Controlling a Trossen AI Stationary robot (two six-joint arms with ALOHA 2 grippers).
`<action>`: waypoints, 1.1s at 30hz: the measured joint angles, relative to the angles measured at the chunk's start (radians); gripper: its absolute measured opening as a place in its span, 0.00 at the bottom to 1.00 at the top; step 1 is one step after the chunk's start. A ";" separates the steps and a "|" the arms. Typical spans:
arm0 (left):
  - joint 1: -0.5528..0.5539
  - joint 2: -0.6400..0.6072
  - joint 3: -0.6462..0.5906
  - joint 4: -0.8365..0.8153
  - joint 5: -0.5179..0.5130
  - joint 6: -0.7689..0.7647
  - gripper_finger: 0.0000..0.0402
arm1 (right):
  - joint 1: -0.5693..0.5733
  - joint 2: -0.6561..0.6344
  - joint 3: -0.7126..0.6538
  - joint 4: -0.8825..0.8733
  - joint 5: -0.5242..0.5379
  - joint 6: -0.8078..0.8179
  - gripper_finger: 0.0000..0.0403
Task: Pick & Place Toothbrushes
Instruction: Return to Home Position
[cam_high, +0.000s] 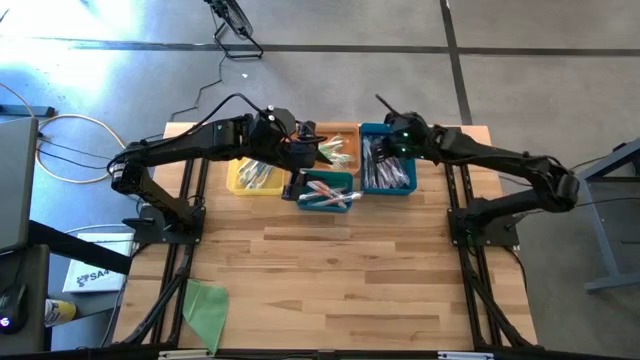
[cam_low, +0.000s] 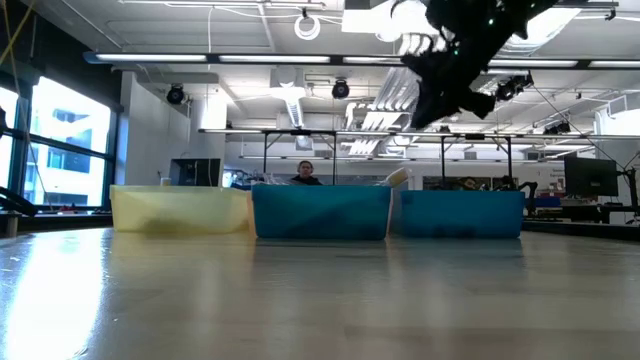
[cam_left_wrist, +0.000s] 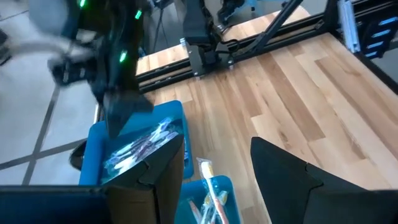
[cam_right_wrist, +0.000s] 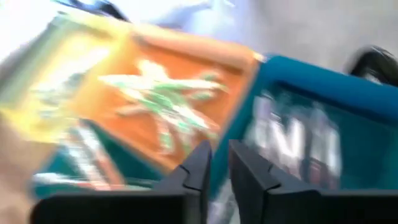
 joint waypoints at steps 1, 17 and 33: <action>0.000 0.000 0.000 0.000 -0.009 -0.006 0.45 | 0.009 -0.016 0.000 0.021 -0.016 -0.005 0.10; 0.000 0.000 0.000 0.000 -0.022 -0.010 0.45 | 0.219 -0.072 0.000 0.374 -0.377 -0.437 0.01; 0.000 0.031 -0.001 0.004 -0.017 -0.007 0.17 | 0.285 -0.072 0.000 0.495 -0.373 -0.437 0.01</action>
